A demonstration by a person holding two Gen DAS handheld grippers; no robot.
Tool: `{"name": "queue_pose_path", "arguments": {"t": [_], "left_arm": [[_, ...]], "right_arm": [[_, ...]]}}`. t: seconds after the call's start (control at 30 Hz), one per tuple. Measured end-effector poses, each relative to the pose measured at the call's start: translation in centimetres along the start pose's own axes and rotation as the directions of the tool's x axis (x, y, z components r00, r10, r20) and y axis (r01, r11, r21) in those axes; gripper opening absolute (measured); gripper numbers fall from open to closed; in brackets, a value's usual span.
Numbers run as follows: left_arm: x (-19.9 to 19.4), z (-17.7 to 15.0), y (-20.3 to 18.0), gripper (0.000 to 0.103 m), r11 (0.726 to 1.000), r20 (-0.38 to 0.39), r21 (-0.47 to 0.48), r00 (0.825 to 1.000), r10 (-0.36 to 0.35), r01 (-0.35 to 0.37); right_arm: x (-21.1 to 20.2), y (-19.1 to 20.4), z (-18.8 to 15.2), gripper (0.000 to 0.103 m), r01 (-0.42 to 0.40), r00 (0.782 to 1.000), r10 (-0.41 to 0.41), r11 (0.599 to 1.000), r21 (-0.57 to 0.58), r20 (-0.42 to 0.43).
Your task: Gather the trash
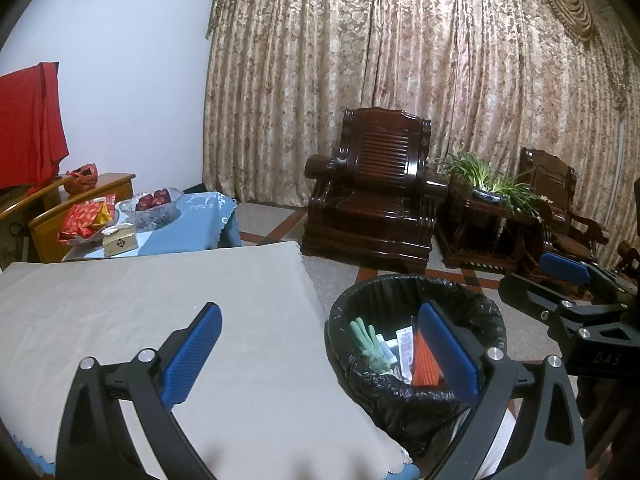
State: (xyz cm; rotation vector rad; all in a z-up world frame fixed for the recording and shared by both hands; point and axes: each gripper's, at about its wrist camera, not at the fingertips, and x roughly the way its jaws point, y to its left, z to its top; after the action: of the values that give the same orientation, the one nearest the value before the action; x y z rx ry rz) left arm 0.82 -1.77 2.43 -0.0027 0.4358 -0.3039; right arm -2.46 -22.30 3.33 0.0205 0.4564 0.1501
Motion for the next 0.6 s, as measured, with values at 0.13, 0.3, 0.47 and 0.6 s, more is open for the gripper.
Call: {"name": "queue_pose_path", "arguments": {"t": [0.13,0.3,0.47,0.6], "left_arm": [[0.01,-0.01,-0.02,0.097,1.000,-0.002,-0.001,1.000,0.001,-0.001],[-0.29,-0.40,0.11,0.097,1.000,-0.006,-0.001,1.000,0.000,0.000],[-0.34,-0.45,0.16,0.097,1.000,-0.008,-0.001,1.000,-0.001,0.001],[-0.43,-0.73,0.17,0.097,1.000,-0.013,-0.002,1.000,0.001,-0.001]], "right_arm": [[0.01,-0.05,0.02,0.098,0.001,1.000,-0.001,1.000,0.000,-0.001],[0.02,-0.08,0.00,0.098,0.000,1.000,0.000,1.000,0.000,-0.001],[0.00,0.02,0.01,0.098,0.000,1.000,0.000,1.000,0.002,-0.004],[-0.03,0.10,-0.04,0.098,0.000,1.000,0.000,1.000,0.002,-0.005]]}}
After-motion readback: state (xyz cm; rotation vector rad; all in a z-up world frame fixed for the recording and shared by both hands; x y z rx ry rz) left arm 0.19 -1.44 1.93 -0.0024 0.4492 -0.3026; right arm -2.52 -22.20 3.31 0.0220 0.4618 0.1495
